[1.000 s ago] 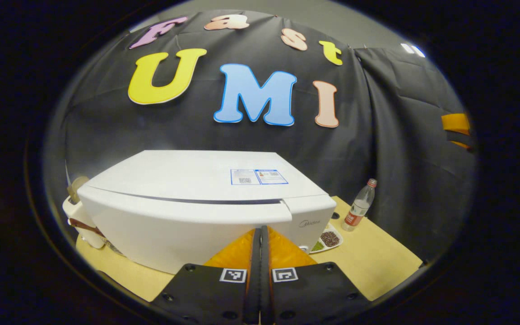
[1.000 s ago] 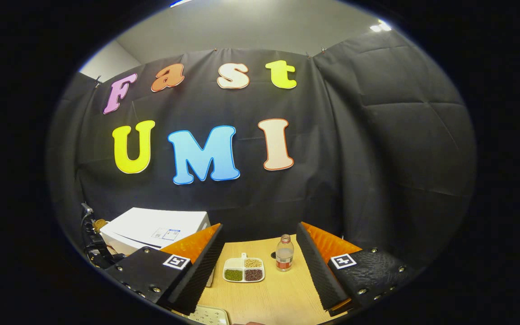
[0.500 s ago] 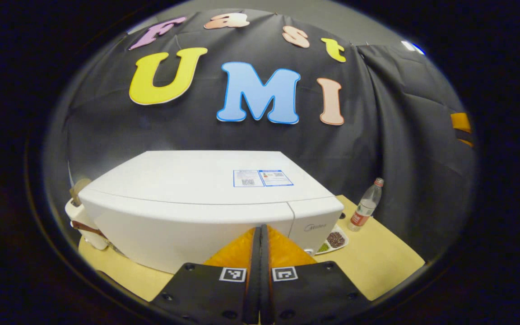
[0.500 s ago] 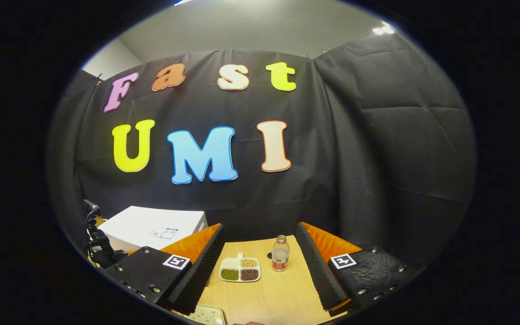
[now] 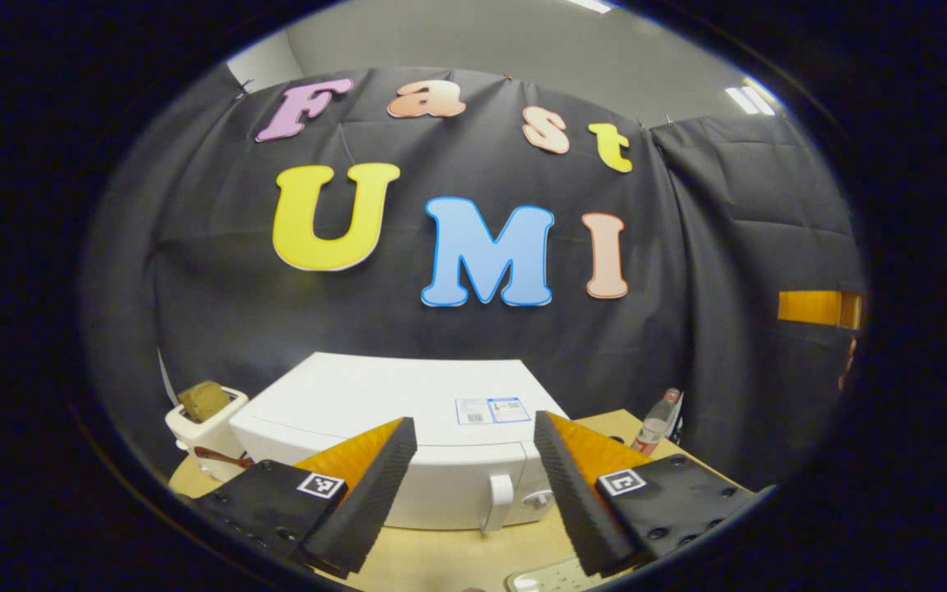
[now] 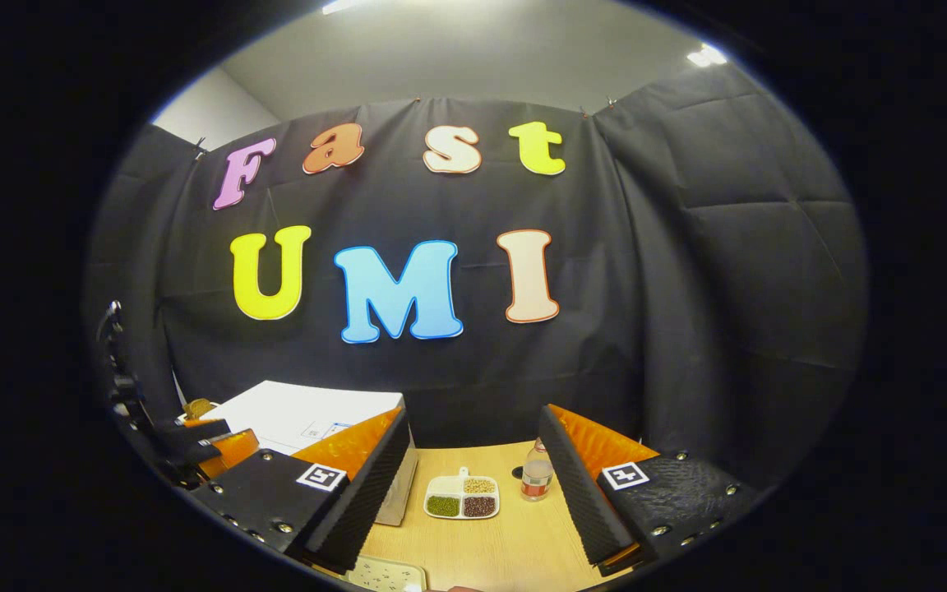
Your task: Open the microwave oven with the left hand, put the food in, and close the microwave oven.
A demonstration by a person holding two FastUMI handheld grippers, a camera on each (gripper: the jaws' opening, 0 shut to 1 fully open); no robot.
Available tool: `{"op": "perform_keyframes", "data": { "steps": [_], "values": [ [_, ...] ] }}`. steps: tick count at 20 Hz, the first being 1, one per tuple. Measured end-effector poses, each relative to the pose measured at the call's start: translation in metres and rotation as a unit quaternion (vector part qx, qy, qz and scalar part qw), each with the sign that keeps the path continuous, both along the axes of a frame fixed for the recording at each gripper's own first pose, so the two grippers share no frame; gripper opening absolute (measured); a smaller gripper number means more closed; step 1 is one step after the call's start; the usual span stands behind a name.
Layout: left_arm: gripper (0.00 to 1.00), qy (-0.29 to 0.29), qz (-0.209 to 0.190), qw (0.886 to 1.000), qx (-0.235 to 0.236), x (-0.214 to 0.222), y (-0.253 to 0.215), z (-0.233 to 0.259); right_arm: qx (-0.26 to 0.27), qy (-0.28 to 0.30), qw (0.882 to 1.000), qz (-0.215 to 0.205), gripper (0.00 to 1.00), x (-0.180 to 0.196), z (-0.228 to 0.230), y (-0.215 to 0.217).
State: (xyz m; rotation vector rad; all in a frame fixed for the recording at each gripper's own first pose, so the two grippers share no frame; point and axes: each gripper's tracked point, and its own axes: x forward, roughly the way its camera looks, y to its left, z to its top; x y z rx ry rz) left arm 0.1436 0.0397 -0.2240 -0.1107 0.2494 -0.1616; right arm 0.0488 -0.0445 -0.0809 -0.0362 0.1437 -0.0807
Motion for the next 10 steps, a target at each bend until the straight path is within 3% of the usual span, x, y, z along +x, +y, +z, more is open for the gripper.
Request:
{"op": "perform_keyframes", "data": {
  "steps": [2,3,4,5,8,9,10],
  "values": [
    [0.92,-0.035,0.010,0.999,0.010,-0.014,0.004,0.050,-0.001,-0.005,1.000,-0.001,0.97,-0.001,0.006,0.003],
    [0.99,-0.049,0.015,0.999,0.010,-0.020,0.005,0.071,0.001,-0.005,1.000,-0.002,0.97,-0.003,0.008,0.005],
    [0.91,-0.061,0.017,0.998,0.003,-0.026,0.003,0.091,0.003,-0.008,1.000,-0.001,0.97,-0.003,0.013,0.009],
    [0.99,-0.067,0.012,0.998,-0.010,-0.031,-0.003,0.105,0.004,-0.011,1.000,0.000,0.97,-0.003,0.017,0.011],
    [0.92,-0.079,0.009,0.996,-0.026,-0.043,-0.010,0.137,-0.005,-0.027,1.000,0.009,0.97,-0.007,0.033,0.024],
    [0.98,-0.083,0.009,0.996,-0.026,-0.047,-0.011,0.143,-0.011,-0.033,0.999,0.011,0.97,-0.008,0.039,0.028],
    [0.96,-0.084,0.012,0.996,-0.028,-0.048,-0.011,0.148,-0.020,-0.041,0.999,0.014,0.97,-0.009,0.045,0.033]
  ]
}}
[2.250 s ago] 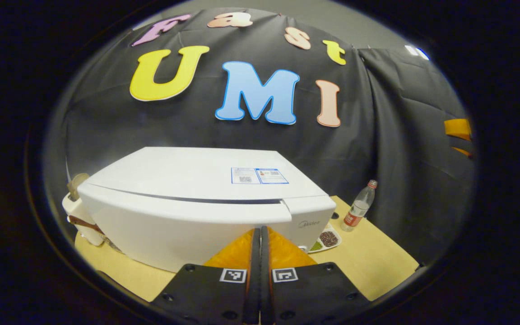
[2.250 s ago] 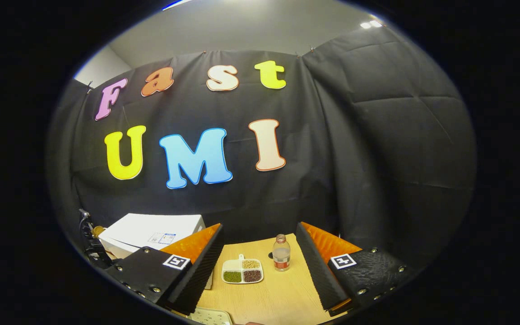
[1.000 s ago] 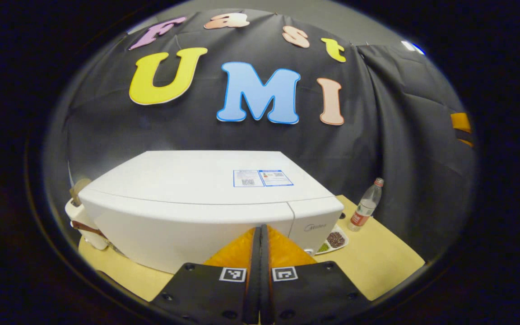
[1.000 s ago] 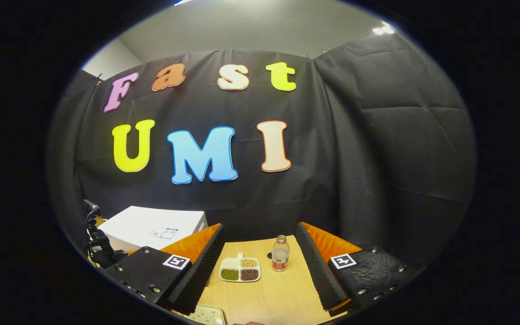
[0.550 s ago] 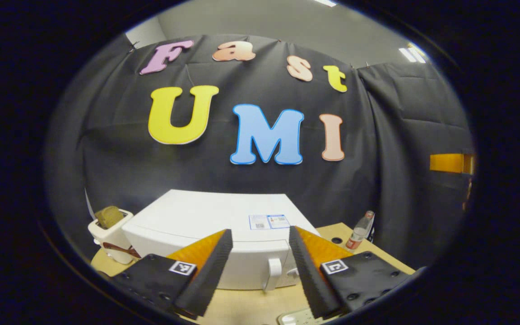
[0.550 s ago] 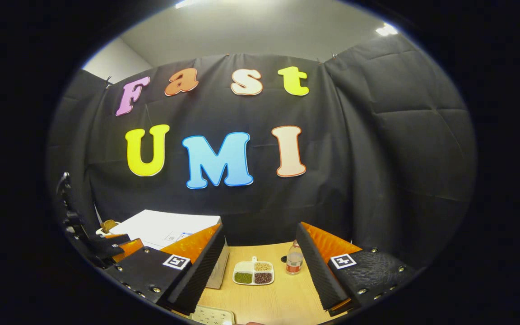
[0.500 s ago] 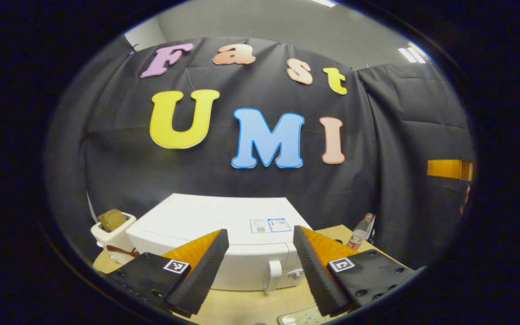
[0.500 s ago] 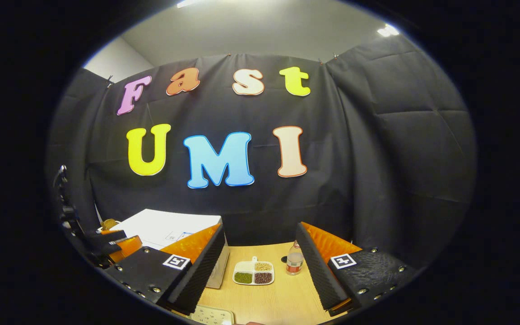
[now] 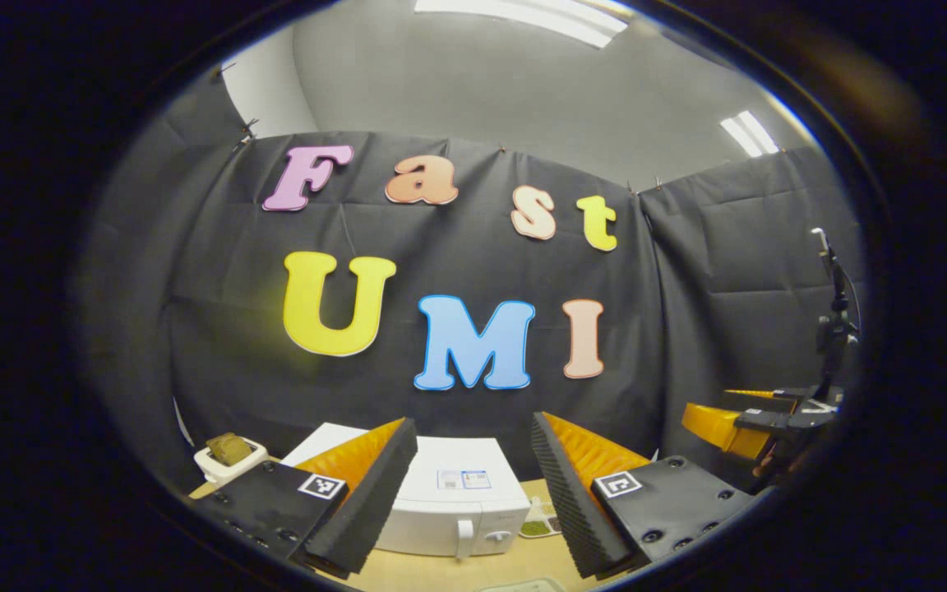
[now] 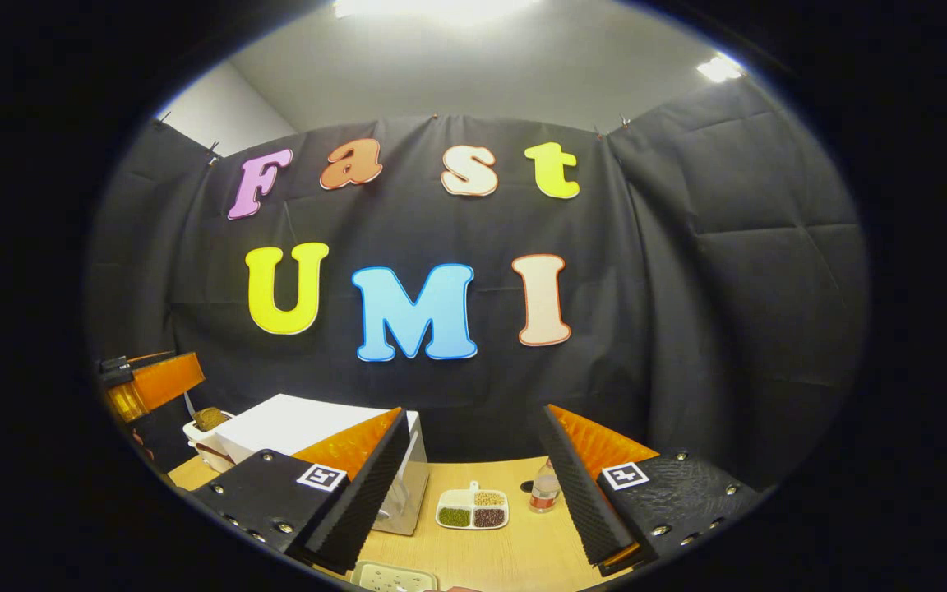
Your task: Open the microwave oven with the left hand, put the food in, and close the microwave oven.
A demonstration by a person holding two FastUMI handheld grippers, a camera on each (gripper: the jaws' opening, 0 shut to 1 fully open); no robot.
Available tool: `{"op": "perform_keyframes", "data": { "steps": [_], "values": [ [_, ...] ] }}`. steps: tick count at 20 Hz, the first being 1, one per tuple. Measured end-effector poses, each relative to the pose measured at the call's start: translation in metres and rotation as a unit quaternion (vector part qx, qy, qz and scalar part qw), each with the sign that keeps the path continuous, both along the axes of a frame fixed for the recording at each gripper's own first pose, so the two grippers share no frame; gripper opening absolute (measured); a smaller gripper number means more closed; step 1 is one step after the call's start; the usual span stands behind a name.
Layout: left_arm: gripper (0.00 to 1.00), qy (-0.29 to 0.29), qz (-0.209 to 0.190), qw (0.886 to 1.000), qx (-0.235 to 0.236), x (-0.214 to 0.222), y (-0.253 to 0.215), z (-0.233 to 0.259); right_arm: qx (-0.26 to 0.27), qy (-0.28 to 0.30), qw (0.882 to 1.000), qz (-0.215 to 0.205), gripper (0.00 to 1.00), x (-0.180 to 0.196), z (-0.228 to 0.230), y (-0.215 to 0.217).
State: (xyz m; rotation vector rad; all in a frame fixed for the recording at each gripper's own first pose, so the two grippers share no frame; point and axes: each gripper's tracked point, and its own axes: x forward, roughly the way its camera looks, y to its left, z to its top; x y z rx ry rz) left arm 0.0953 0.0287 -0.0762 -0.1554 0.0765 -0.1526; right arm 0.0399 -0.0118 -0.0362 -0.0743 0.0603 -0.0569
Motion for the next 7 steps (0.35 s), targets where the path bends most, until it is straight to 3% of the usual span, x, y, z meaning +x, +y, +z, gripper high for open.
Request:
{"op": "perform_keyframes", "data": {
  "steps": [2,3,7],
  "values": [
    [0.92,0.001,-0.003,1.000,-0.004,-0.004,-0.003,0.000,-0.009,-0.008,1.000,0.005,0.97,-0.003,0.004,0.008],
    [0.98,0.002,-0.004,1.000,-0.001,-0.004,-0.005,-0.001,-0.009,-0.008,1.000,0.008,0.97,-0.004,0.005,0.013],
    [0.92,0.009,-0.013,1.000,0.007,-0.005,-0.005,-0.008,0.000,0.006,1.000,0.016,0.97,-0.010,0.001,0.027]
  ]
}}
